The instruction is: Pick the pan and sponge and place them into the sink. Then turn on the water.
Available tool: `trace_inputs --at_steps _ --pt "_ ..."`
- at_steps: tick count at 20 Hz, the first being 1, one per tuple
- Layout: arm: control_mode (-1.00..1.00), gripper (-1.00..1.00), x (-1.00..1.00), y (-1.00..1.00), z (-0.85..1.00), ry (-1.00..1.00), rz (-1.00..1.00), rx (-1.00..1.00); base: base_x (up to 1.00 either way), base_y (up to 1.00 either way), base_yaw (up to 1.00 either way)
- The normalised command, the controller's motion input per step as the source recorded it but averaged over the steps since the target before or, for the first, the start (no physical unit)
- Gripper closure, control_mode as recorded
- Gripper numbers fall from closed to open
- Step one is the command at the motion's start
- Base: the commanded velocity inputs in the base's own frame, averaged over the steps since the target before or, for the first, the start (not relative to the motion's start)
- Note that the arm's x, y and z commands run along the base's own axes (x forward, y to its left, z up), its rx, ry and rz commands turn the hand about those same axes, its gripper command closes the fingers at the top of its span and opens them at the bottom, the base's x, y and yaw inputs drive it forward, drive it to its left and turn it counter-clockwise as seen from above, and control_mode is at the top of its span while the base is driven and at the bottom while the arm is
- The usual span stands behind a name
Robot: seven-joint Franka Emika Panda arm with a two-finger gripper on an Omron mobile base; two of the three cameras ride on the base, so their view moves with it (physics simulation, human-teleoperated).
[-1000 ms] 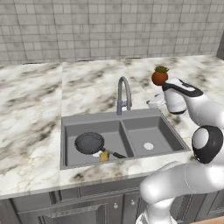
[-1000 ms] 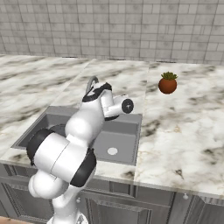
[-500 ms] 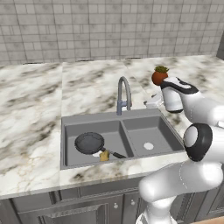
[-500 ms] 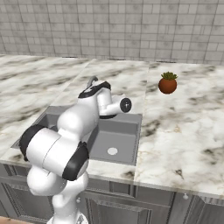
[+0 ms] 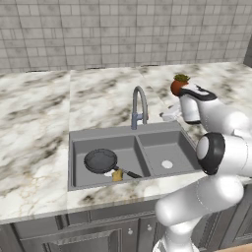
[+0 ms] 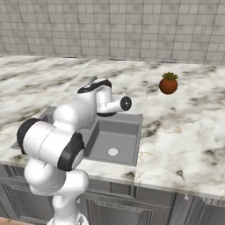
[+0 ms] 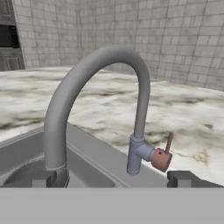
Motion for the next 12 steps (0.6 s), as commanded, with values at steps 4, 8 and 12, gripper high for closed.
trace_inputs --at_steps 4,8,12 --pt "-1.0 -1.0 0.12 0.18 0.0 0.05 0.0 0.0 0.0 0.0 0.0" --pt "-1.0 -1.0 0.24 0.09 0.0 0.04 0.0 0.0 0.0 0.0 0.0" --pt "-1.0 -1.0 0.55 0.0 0.0 0.0 0.0 0.0 0.0 0.0 0.0"
